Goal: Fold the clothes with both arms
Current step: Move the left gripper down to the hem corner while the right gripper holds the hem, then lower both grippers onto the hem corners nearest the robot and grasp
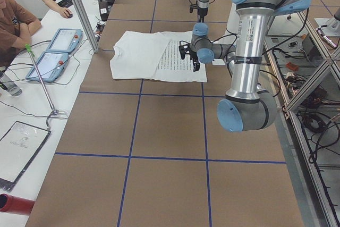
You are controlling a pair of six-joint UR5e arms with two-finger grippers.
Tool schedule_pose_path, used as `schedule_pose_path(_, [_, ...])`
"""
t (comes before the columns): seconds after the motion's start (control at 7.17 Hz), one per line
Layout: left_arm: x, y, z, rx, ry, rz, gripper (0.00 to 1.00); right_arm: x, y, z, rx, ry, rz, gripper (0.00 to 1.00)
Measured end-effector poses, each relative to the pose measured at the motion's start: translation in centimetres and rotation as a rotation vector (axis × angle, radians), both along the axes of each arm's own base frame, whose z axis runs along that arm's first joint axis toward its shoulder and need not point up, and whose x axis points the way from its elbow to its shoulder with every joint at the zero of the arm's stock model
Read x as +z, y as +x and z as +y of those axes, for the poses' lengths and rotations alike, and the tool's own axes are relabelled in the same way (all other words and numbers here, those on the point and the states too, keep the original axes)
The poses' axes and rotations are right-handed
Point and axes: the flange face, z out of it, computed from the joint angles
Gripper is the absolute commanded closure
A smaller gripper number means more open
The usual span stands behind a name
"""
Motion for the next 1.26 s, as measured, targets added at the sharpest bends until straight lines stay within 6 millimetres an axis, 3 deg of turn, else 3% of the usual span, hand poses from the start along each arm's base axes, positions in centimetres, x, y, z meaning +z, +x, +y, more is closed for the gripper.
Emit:
schedule_pose_path(0.14, [0.7, 1.2, 1.5, -0.005, -0.014, -0.015, 0.15, -0.6, 0.4, -0.2, 0.001, -0.003, -0.014, 1.0])
schedule_pose_path(0.56, [4.1, 3.3, 2.1, -0.01, -0.004, -0.093, 0.19, -1.1, 1.0, -0.7, 0.002, -0.012, -0.028, 1.0])
schedule_pose_path(1.26, [5.6, 4.3, 3.6, 0.037, 0.016, -0.125, 0.36, -1.2, 1.2, -0.9, 0.007, -0.012, -0.029, 1.0])
